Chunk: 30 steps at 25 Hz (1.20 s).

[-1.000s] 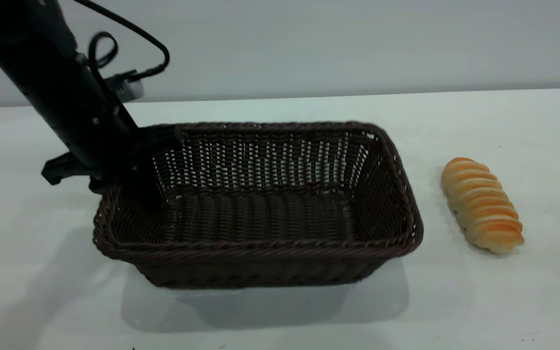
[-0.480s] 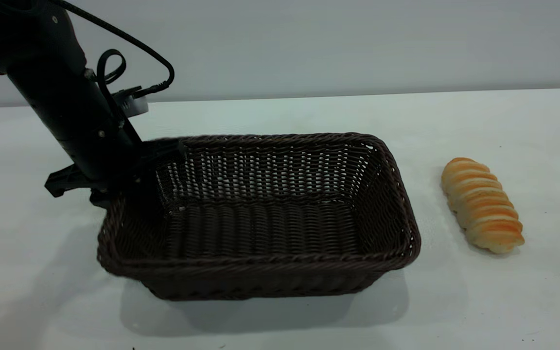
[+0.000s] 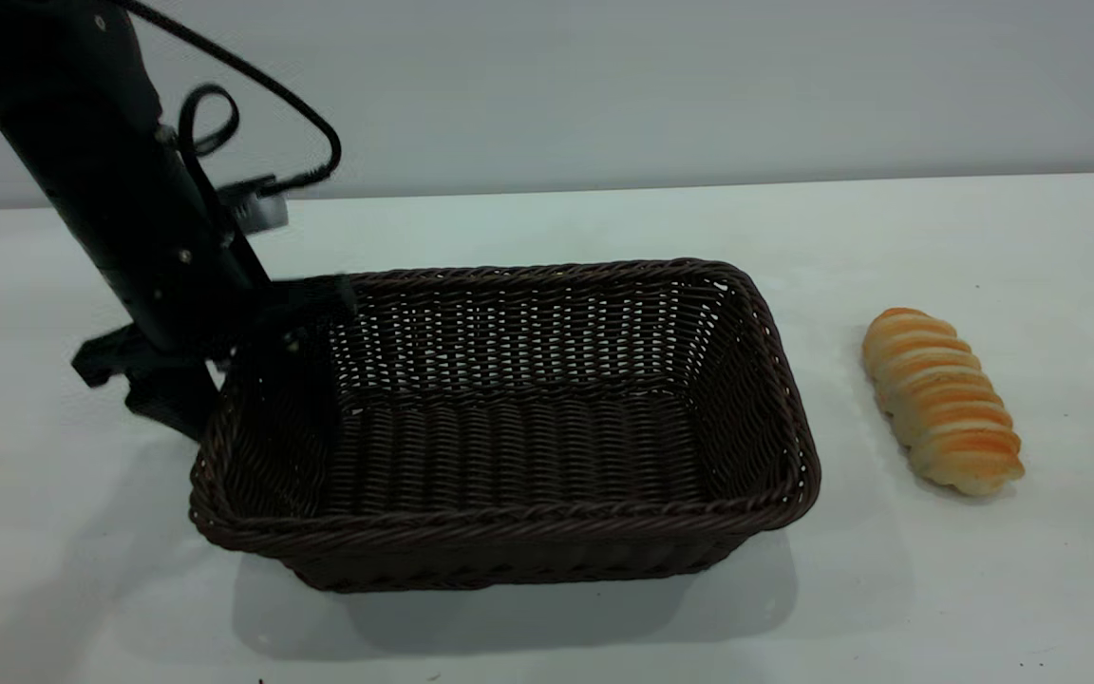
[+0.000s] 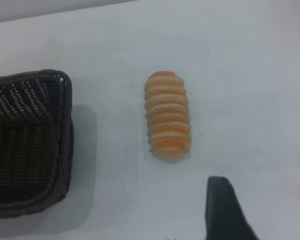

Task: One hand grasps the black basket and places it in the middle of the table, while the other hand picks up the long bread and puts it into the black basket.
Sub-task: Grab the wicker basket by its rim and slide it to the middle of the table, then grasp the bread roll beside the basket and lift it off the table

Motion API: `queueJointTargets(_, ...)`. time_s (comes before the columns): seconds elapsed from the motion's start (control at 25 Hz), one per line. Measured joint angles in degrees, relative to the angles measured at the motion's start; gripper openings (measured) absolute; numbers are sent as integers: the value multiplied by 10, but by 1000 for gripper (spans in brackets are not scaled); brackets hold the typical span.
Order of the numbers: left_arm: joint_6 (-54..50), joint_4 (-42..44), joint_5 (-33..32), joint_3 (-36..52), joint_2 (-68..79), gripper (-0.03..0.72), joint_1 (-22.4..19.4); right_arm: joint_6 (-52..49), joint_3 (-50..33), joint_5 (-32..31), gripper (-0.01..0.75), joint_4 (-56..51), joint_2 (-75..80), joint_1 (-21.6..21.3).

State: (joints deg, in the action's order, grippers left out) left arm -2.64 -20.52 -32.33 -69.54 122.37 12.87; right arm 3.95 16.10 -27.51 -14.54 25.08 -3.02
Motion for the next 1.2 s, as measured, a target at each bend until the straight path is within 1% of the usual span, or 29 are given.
queueJointTargets(0.24, -1, 15, -20, 0, -80, 599, 0, 3, 0, -1, 383, -2, 0, 0)
queueJointTargets(0.44, -1, 28, -40, 0, -187, 594, 0, 14, 0, -1, 383, -18, 0, 0)
queueJointTargets(0.56, -1, 29, -40, 0, -266, 594, 0, 44, 0, -1, 383, -66, 12, 0)
queueJointTargets(0.68, 3, 30, -34, 0, -355, 594, 0, 125, 0, 1, 383, -165, 72, 0)
queueJointTargets(0.88, 26, 30, -28, 1, -505, 594, 0, 344, 6, 24, 383, -369, 243, 0)
queueJointTargets(1.04, 49, 30, -41, 1, -600, 594, 0, 514, 31, 41, 383, -525, 369, 0)
queueJointTargets(1.2, 58, 30, -48, 2, -684, 594, 0, 630, 66, 50, 383, -624, 479, 0)
